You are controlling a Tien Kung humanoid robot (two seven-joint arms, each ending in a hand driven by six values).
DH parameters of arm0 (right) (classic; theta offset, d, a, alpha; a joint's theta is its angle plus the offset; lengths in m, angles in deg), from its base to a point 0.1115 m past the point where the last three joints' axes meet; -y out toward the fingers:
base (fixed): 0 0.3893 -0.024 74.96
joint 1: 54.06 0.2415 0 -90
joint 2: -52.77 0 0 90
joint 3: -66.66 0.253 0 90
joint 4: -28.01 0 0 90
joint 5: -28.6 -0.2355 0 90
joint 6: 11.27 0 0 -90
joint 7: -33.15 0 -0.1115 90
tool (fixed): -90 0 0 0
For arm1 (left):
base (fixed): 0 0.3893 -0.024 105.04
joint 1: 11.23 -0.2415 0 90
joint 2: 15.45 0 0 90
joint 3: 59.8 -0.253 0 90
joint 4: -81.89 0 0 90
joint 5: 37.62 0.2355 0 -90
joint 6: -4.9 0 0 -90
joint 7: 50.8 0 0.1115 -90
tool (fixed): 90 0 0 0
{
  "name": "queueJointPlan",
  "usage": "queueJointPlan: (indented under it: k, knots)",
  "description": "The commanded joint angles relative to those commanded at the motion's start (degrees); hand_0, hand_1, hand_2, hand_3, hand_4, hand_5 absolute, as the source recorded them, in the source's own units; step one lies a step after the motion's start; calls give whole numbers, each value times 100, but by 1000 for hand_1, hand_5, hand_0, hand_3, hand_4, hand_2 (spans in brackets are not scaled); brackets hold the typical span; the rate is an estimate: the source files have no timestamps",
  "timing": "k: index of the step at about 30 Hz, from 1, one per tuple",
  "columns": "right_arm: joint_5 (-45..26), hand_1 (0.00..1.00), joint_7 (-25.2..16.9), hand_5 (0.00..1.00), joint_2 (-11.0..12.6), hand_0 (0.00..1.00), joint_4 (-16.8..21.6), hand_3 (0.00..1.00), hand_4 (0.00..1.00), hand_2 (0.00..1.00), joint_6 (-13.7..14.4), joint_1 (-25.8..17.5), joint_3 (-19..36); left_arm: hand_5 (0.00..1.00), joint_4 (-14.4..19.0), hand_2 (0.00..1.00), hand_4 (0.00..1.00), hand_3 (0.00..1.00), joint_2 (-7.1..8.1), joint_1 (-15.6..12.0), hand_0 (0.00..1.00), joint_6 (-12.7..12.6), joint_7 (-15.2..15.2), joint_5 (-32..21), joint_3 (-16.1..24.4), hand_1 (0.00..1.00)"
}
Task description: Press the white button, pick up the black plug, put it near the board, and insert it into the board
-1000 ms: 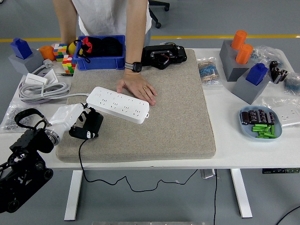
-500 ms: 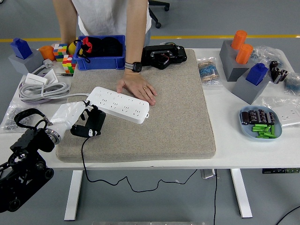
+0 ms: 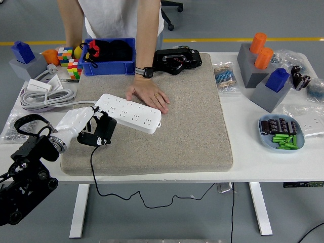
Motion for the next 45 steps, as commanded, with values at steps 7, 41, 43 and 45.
queueJointPlan:
  k: [7,41,43,45]
  knots:
    - [-4,688,1,389,1,740,-1,625,675,678,0,13,-1,2,-176,326,752,561,-32,394,275,-31,19,33,7,272]
    - [-38,686,8,384,42,740,-10,623,674,678,4,45,-98,2,-1558,329,765,568,-256,1579,275,-119,5,138,-1147,279]
    - [-38,686,9,384,45,740,-9,623,674,678,3,46,-109,2,-1602,329,765,568,-263,1596,275,-116,6,152,-1179,279]
    - [-42,686,8,384,46,740,-7,623,674,678,3,47,-115,2,-1627,327,765,568,-263,1599,272,-110,16,130,-1201,279]
